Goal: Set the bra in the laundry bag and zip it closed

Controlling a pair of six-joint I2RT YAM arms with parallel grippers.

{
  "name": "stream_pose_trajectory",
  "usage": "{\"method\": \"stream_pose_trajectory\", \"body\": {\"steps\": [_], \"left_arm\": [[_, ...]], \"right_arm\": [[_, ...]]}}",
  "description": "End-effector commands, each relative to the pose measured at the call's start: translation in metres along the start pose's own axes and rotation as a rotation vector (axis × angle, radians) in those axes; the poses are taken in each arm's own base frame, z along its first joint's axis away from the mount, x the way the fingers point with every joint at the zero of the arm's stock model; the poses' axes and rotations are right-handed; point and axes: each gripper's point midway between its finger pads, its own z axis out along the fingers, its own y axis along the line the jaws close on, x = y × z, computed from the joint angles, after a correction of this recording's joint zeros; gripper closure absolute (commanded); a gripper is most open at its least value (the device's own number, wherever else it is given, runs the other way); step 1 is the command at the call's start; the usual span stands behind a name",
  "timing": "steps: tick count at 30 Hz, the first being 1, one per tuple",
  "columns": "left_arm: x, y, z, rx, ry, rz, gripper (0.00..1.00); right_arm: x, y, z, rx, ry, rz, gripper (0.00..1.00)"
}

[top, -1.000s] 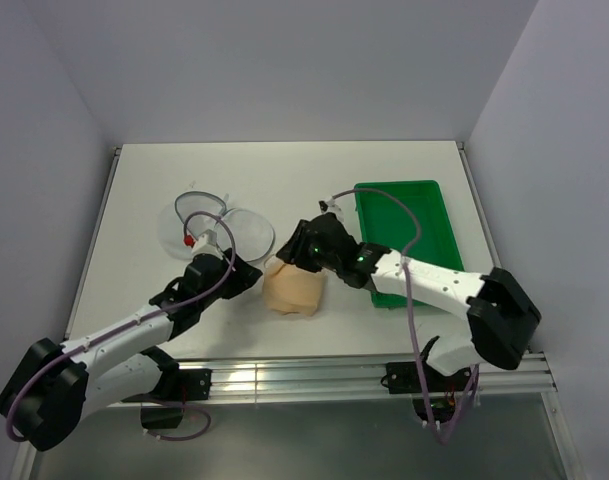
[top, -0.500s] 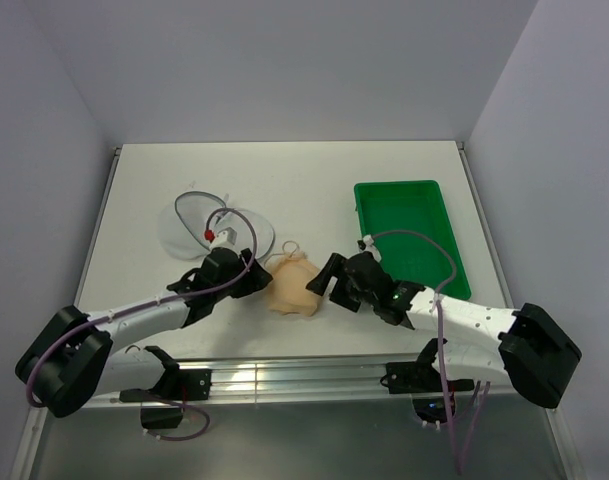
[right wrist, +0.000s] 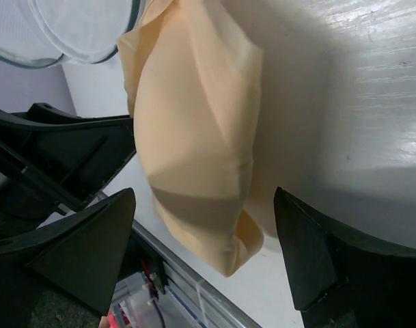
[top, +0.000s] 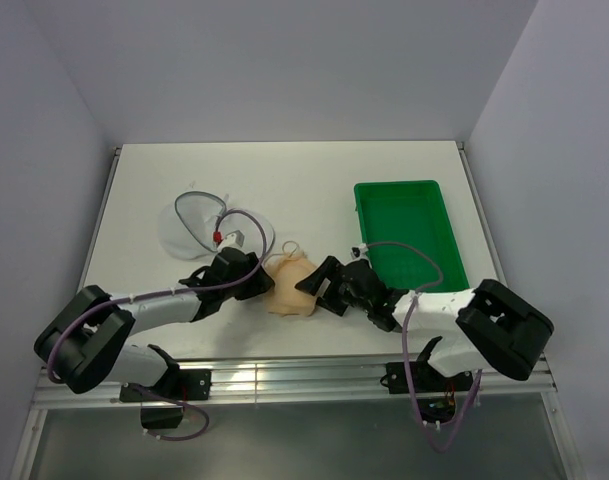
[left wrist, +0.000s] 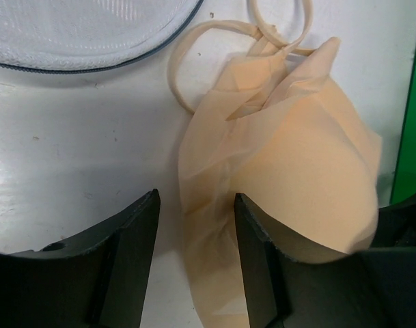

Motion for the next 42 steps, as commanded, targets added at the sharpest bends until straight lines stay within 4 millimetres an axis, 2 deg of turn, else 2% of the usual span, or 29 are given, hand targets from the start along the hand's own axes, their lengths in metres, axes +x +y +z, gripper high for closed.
{"method": "stream_pose_trajectory", "body": {"steps": [1, 6, 9, 10, 12, 13, 15, 16, 18, 19, 20, 23, 24, 26, 28, 29, 30, 31, 32, 34, 35, 37, 38, 41, 42], "left_arm": [[-0.009, -0.024, 0.003, 0.076, -0.022, -0.001, 0.46], [-0.004, -0.027, 0.007, 0.077, -0.009, 0.003, 0.46], [-0.002, -0.03, 0.007, 0.081, -0.003, 0.006, 0.47], [-0.002, -0.029, 0.007, 0.075, -0.005, 0.007, 0.47], [-0.002, -0.03, 0.007, 0.075, -0.006, 0.009, 0.47], [-0.003, -0.03, 0.006, 0.076, -0.007, 0.006, 0.47], [-0.002, -0.031, 0.006, 0.077, -0.005, 0.007, 0.47], [-0.004, -0.034, 0.005, 0.084, -0.009, 0.008, 0.47], [-0.006, -0.035, 0.002, 0.081, -0.01, 0.008, 0.47], [-0.01, -0.039, -0.002, 0.088, -0.022, 0.008, 0.47], [-0.01, -0.036, -0.006, 0.072, -0.015, 0.012, 0.47], [-0.031, -0.051, -0.023, 0.075, -0.058, 0.024, 0.45], [-0.044, -0.058, -0.034, 0.086, -0.099, 0.029, 0.43], [-0.06, -0.062, -0.052, 0.038, -0.121, 0.041, 0.41], [-0.09, -0.056, -0.071, -0.057, -0.22, 0.035, 0.39], [-0.113, -0.066, -0.086, -0.083, -0.279, 0.021, 0.39], [-0.123, -0.039, -0.097, -0.243, -0.317, 0.034, 0.38], [-0.133, -0.032, -0.105, -0.308, -0.344, 0.037, 0.37], [-0.155, -0.035, -0.118, -0.343, -0.4, 0.024, 0.37], [-0.17, -0.013, -0.13, -0.487, -0.441, 0.046, 0.36], [-0.181, -0.015, -0.137, -0.504, -0.46, 0.038, 0.35], [-0.191, 0.009, -0.14, -0.607, -0.445, 0.032, 0.35], [-0.199, 0.014, -0.144, -0.633, -0.459, 0.027, 0.35], [-0.224, 0.05, -0.15, -0.766, -0.469, 0.017, 0.34], [-0.226, 0.059, -0.147, -0.816, -0.451, 0.035, 0.34]], "right_arm": [[-0.008, 0.029, 0.003, -0.124, -0.029, 0.044, 0.11], [-0.009, 0.028, 0.01, -0.121, -0.038, 0.048, 0.16], [-0.009, 0.031, 0.014, -0.126, -0.036, 0.05, 0.26], [-0.009, 0.031, 0.015, -0.124, -0.035, 0.048, 0.34], [-0.008, 0.031, 0.018, -0.119, -0.03, 0.046, 0.43], [-0.008, 0.03, 0.019, -0.115, -0.03, 0.047, 0.53], [-0.008, 0.028, 0.02, -0.104, -0.029, 0.044, 0.62], [-0.007, 0.023, 0.021, -0.08, -0.028, 0.034, 0.73], [-0.009, 0.024, 0.022, -0.056, -0.033, 0.019, 0.85], [-0.012, 0.012, 0.023, 0.001, -0.05, -0.004, 0.88], [-0.014, 0.015, 0.023, 0.012, -0.06, -0.018, 0.9], [-0.022, 0.007, 0.023, 0.089, -0.097, -0.069, 0.96], [-0.023, 0.001, 0.022, 0.123, -0.107, -0.089, 0.99], [-0.027, 0.008, 0.021, 0.113, -0.116, -0.101, 1.0], [-0.029, 0.015, 0.017, 0.102, -0.119, -0.116, 1.0], [-0.032, 0.023, 0.013, 0.088, -0.128, -0.122, 1.0], [-0.033, 0.021, 0.01, 0.107, -0.128, -0.141, 1.0], [-0.039, 0.031, 0.009, 0.099, -0.147, -0.15, 1.0], [-0.041, 0.037, 0.005, 0.089, -0.154, -0.16, 1.0], [-0.047, 0.051, 0.001, 0.075, -0.162, -0.181, 1.0], [-0.048, 0.056, 0.0, 0.071, -0.162, -0.19, 1.0], [-0.05, 0.071, -0.002, 0.053, -0.157, -0.208, 1.0], [-0.049, 0.076, -0.002, 0.042, -0.145, -0.212, 1.0], [-0.051, 0.094, -0.006, 0.009, -0.137, -0.227, 1.0], [-0.052, 0.097, -0.007, 0.005, -0.137, -0.238, 1.0]]}}
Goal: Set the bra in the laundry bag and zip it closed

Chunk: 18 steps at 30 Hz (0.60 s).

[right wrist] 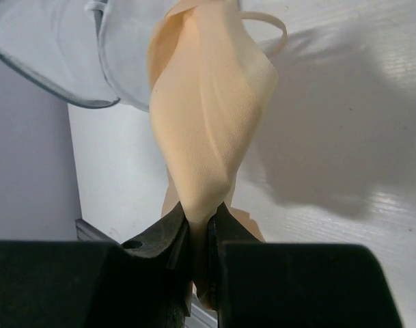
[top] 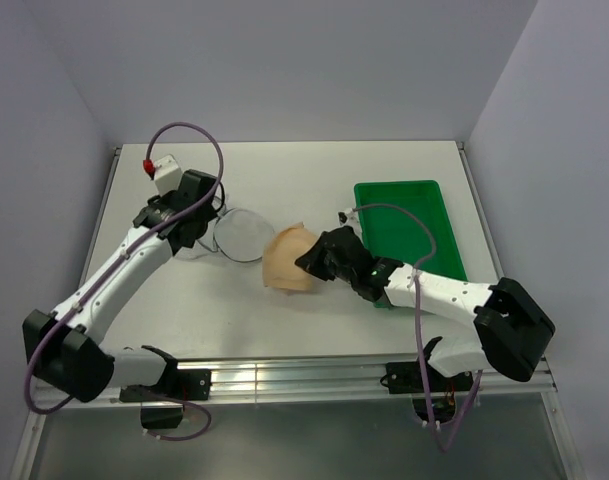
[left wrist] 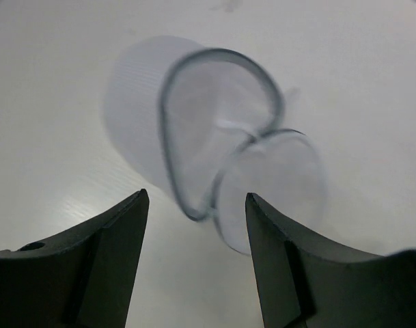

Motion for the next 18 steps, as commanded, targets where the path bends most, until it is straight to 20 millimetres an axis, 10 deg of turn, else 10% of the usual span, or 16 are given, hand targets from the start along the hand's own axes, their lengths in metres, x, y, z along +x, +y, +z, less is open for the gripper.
{"method": "stream_pose_trajectory", "body": {"steps": [1, 11, 18], "left_arm": [[-0.017, 0.047, 0.019, -0.218, -0.015, 0.135, 0.34], [-0.046, 0.031, 0.065, -0.21, -0.002, 0.152, 0.37], [-0.027, 0.024, 0.095, -0.22, 0.067, 0.207, 0.4]], "right_arm": [[-0.017, 0.032, -0.013, -0.062, -0.029, -0.046, 1.0], [-0.035, 0.066, -0.025, -0.114, -0.043, -0.086, 1.0], [-0.046, 0.09, -0.026, -0.156, -0.039, -0.104, 1.0]]}}
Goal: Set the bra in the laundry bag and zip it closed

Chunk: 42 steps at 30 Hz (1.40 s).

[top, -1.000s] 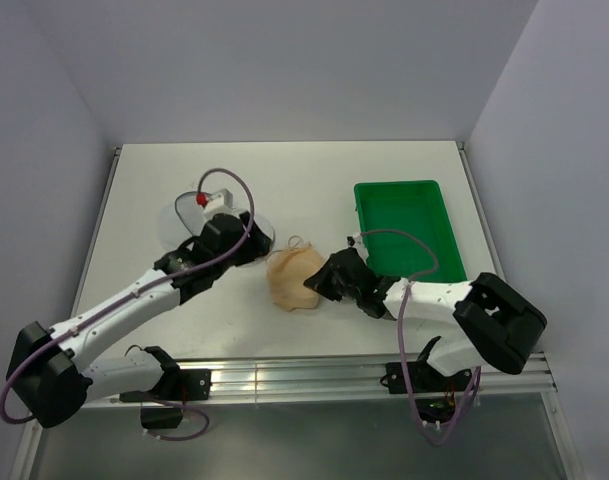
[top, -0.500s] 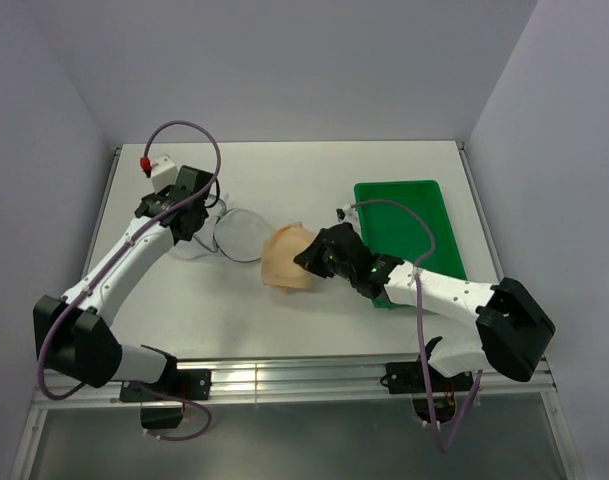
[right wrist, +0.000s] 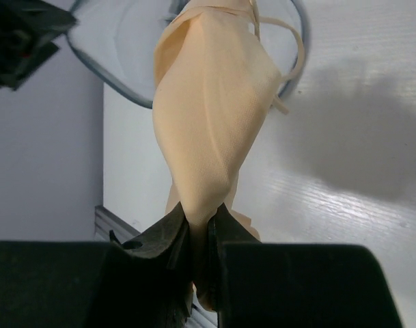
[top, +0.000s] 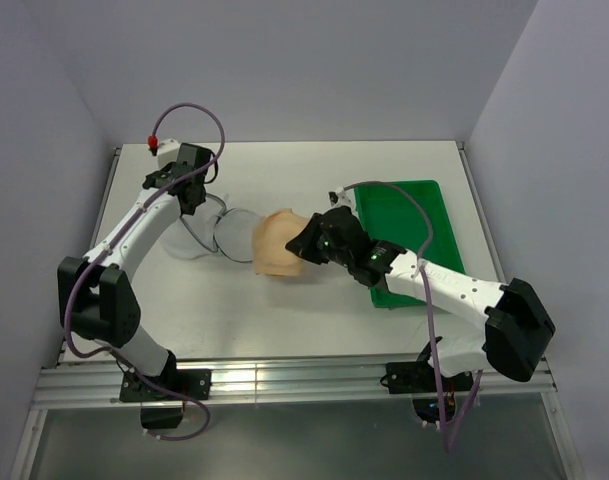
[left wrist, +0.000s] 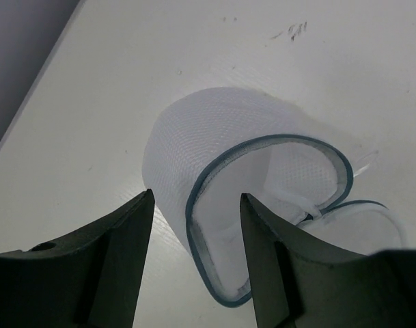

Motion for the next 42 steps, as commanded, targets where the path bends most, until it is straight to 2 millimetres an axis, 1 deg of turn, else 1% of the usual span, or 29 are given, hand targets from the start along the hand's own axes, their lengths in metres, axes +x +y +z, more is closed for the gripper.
{"method": "stream_pose_trajectory", "body": {"steps": [1, 5, 6, 8, 9, 10, 11, 12, 13, 14, 15, 16, 17, 18, 19, 21, 22, 24, 25, 27, 28, 29, 31, 34, 38, 39, 40, 41, 42], "left_arm": [[0.002, -0.009, 0.01, 0.017, 0.022, 0.034, 0.41], [0.01, -0.011, 0.018, 0.005, 0.044, 0.054, 0.42], [0.012, -0.011, 0.021, 0.001, 0.049, 0.059, 0.42], [0.013, -0.012, 0.024, -0.008, 0.057, 0.065, 0.43], [0.016, -0.013, 0.028, -0.011, 0.069, 0.075, 0.44], [0.017, -0.014, 0.029, -0.011, 0.076, 0.074, 0.48], [0.019, -0.015, 0.03, -0.011, 0.085, 0.078, 0.57], [0.022, -0.017, 0.03, 0.004, 0.099, 0.08, 0.64], [0.025, -0.018, 0.029, 0.013, 0.11, 0.082, 0.72], [0.026, -0.02, 0.027, 0.031, 0.112, 0.08, 0.86], [0.024, -0.023, 0.021, 0.069, 0.112, 0.064, 0.91], [0.028, -0.023, 0.019, 0.083, 0.121, 0.069, 0.96], [0.024, -0.023, 0.013, 0.105, 0.114, 0.059, 1.0], [0.026, -0.024, 0.009, 0.127, 0.124, 0.061, 1.0], [0.031, -0.024, 0.007, 0.138, 0.135, 0.069, 1.0], [0.029, -0.026, -0.006, 0.192, 0.127, 0.073, 1.0], [0.036, -0.029, -0.01, 0.226, 0.14, 0.081, 1.0], [0.036, -0.03, -0.023, 0.27, 0.128, 0.097, 1.0], [0.043, -0.033, -0.027, 0.298, 0.137, 0.125, 1.0], [0.043, -0.031, -0.036, 0.321, 0.122, 0.122, 1.0], [0.048, -0.031, -0.037, 0.334, 0.129, 0.131, 1.0], [0.048, -0.036, -0.045, 0.377, 0.119, 0.135, 1.0], [0.053, -0.037, -0.051, 0.398, 0.124, 0.141, 1.0], [0.063, -0.05, -0.066, 0.481, 0.131, 0.165, 1.0], [0.068, -0.061, -0.086, 0.582, 0.122, 0.159, 1.0], [0.072, -0.068, -0.092, 0.637, 0.136, 0.156, 1.0], [0.075, -0.072, -0.097, 0.672, 0.141, 0.158, 1.0], [0.076, -0.076, -0.108, 0.73, 0.149, 0.153, 1.0], [0.079, -0.078, -0.112, 0.752, 0.151, 0.154, 1.0]], "right_arm": [[-0.026, 0.036, -0.008, -0.082, -0.049, -0.021, 1.0], [-0.035, 0.044, -0.007, -0.089, -0.061, -0.035, 1.0], [-0.039, 0.05, -0.007, -0.101, -0.066, -0.041, 1.0], [-0.04, 0.052, -0.002, -0.097, -0.06, -0.05, 1.0], [-0.044, 0.06, -0.002, -0.114, -0.059, -0.057, 1.0], [-0.043, 0.059, 0.006, -0.105, -0.045, -0.063, 1.0], [-0.043, 0.061, 0.009, -0.11, -0.036, -0.067, 1.0], [-0.048, 0.071, 0.01, -0.14, -0.02, -0.075, 1.0], [-0.047, 0.068, 0.022, -0.129, 0.001, -0.082, 1.0], [-0.047, 0.07, 0.026, -0.134, 0.015, -0.092, 1.0], [-0.054, 0.079, 0.027, -0.148, 0.01, -0.108, 1.0], [-0.05, 0.078, 0.036, -0.144, 0.033, -0.121, 1.0], [-0.05, 0.079, 0.04, -0.14, 0.039, -0.139, 1.0], [-0.054, 0.087, 0.04, -0.152, 0.039, -0.147, 1.0], [-0.05, 0.085, 0.048, -0.147, 0.058, -0.154, 1.0], [-0.052, 0.091, 0.051, -0.158, 0.068, -0.172, 1.0], [-0.049, 0.089, 0.056, -0.153, 0.083, -0.179, 1.0], [-0.046, 0.093, 0.058, -0.167, 0.11, -0.197, 1.0], [-0.04, 0.094, 0.061, -0.178, 0.141, -0.205, 1.0], [-0.033, 0.095, 0.062, -0.193, 0.179, -0.22, 1.0], [-0.028, 0.093, 0.065, -0.193, 0.199, -0.224, 1.0], [-0.024, 0.094, 0.065, -0.2, 0.215, -0.235, 1.0], [-0.017, 0.09, 0.067, -0.194, 0.239, -0.243, 1.0], [-0.004, 0.085, 0.069, -0.205, 0.29, -0.247, 1.0], [0.024, 0.078, 0.067, -0.222, 0.371, -0.272, 1.0], [0.032, 0.081, 0.066, -0.239, 0.388, -0.282, 1.0], [0.037, 0.081, 0.065, -0.24, 0.401, -0.286, 1.0], [0.039, 0.08, 0.067, -0.24, 0.402, -0.283, 1.0], [0.042, 0.079, 0.069, -0.241, 0.406, -0.278, 1.0]]}}
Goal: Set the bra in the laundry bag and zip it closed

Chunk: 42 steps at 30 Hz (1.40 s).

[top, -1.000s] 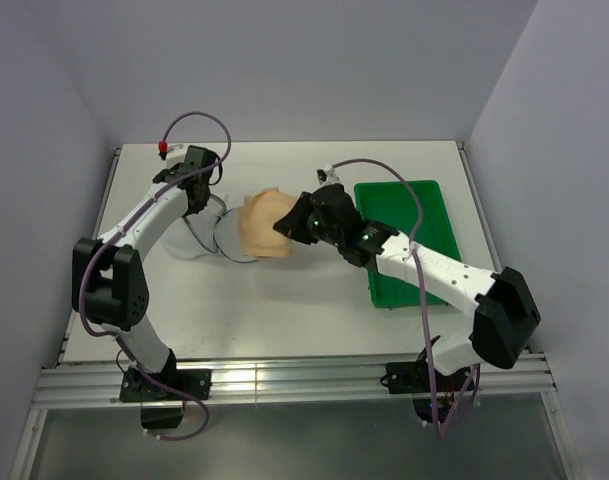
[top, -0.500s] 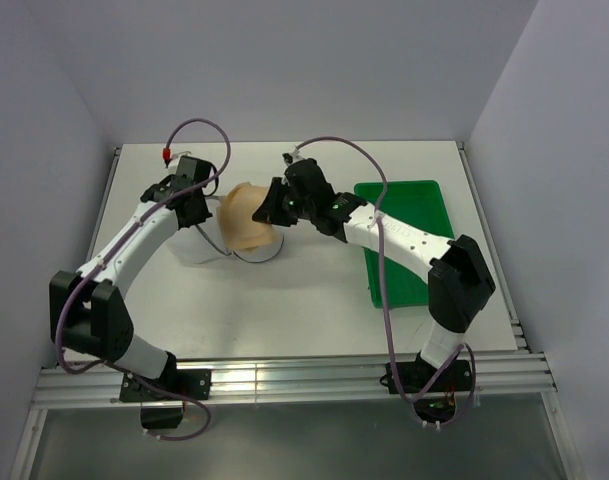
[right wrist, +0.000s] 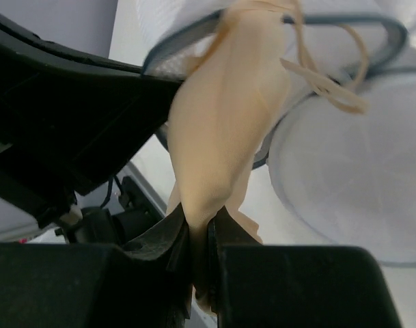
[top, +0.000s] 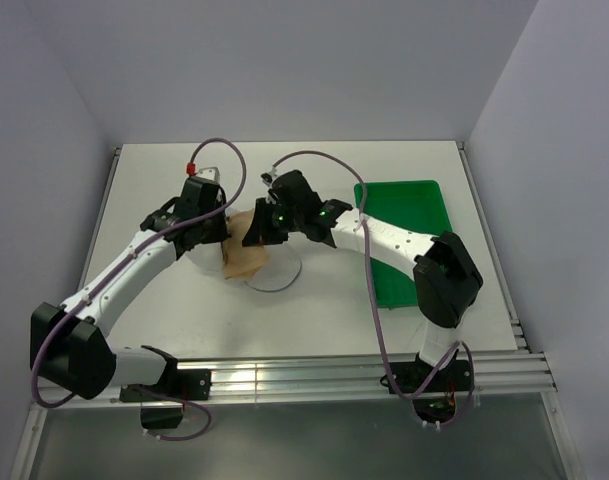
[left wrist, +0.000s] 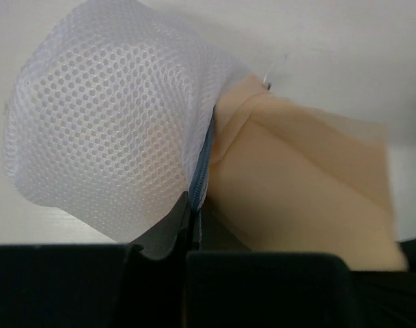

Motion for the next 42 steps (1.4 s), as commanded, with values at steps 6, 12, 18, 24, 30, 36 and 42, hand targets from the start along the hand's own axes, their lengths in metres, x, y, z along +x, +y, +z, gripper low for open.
{"method": "stream_pose_trajectory", "body": {"steps": [6, 12, 18, 24, 30, 36, 42], "left_arm": [[-0.009, -0.064, -0.051, 0.396, -0.078, -0.003, 1.0], [0.0, -0.085, -0.072, 0.543, -0.034, -0.02, 1.0], [0.021, -0.079, -0.074, 0.54, 0.035, -0.031, 1.0], [0.036, -0.082, -0.082, 0.6, 0.062, -0.063, 1.0], [0.043, -0.095, -0.093, 0.699, 0.098, -0.107, 1.0], [0.044, -0.126, -0.116, 0.923, 0.164, -0.212, 1.0], [0.035, -0.152, -0.156, 1.216, 0.232, -0.354, 1.0]], "right_arm": [[0.03, 0.014, 0.025, -0.149, 0.095, 0.049, 1.0], [0.017, 0.008, 0.036, -0.154, -0.028, 0.174, 1.0], [-0.012, 0.013, 0.03, -0.228, -0.177, 0.313, 1.0], [-0.055, 0.02, -0.006, -0.252, -0.411, 0.414, 1.0], [-0.077, 0.024, -0.046, -0.3, -0.583, 0.486, 1.0], [-0.092, 0.015, -0.088, -0.094, -0.775, 0.362, 1.0], [-0.094, -0.002, -0.131, 0.07, -0.919, 0.28, 1.0]]}}
